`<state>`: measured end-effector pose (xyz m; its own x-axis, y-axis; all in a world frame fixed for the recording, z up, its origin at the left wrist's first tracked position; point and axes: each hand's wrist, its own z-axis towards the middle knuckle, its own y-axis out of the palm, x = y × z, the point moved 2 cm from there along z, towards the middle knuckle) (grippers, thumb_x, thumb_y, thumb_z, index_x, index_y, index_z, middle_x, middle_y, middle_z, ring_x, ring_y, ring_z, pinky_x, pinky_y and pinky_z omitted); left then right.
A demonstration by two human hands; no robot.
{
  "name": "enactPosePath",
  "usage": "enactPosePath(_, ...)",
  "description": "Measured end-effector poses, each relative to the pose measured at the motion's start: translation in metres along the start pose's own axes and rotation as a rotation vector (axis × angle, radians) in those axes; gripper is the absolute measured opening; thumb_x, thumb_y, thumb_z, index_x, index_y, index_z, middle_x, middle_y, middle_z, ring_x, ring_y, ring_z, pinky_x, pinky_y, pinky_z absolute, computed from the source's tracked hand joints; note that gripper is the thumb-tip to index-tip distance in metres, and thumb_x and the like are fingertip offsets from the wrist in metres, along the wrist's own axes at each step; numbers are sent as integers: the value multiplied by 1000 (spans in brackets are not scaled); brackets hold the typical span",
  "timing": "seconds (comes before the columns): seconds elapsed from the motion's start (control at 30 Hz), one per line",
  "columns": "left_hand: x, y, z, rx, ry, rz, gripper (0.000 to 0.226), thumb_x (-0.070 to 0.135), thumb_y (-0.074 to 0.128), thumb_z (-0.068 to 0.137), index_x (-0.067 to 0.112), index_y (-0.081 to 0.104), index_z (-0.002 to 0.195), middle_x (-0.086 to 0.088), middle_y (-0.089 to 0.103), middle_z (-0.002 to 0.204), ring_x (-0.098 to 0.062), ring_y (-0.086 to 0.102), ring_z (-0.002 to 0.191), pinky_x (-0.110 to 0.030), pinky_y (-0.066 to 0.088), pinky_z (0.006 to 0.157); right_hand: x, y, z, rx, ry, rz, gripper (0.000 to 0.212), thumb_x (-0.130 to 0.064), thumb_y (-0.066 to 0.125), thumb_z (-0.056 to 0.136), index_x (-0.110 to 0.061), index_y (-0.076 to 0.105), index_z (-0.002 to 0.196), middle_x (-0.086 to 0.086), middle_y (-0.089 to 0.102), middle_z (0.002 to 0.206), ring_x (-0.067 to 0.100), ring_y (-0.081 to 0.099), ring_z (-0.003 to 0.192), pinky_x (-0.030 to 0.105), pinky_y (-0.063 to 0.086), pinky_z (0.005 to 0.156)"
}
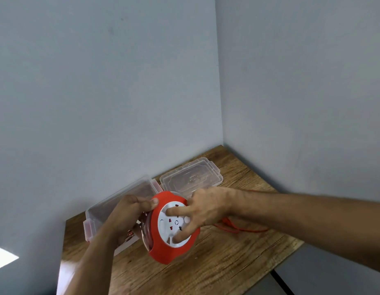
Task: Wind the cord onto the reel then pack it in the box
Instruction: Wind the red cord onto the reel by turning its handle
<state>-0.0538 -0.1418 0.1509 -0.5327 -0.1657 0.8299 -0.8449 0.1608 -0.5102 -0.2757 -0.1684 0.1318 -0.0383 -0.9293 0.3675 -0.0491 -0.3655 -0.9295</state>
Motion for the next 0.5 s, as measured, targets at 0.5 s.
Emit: enactPosePath(0.5,-4,-15,-3,-27,93,-61,23,29,67,93,20,86,83,-11,81,72,-25,77,59,-27,57,43,-15,10,30,72,307,56,66,-42,71,90,-35,39,148,20,63,119,32,70,71,41,59,49)
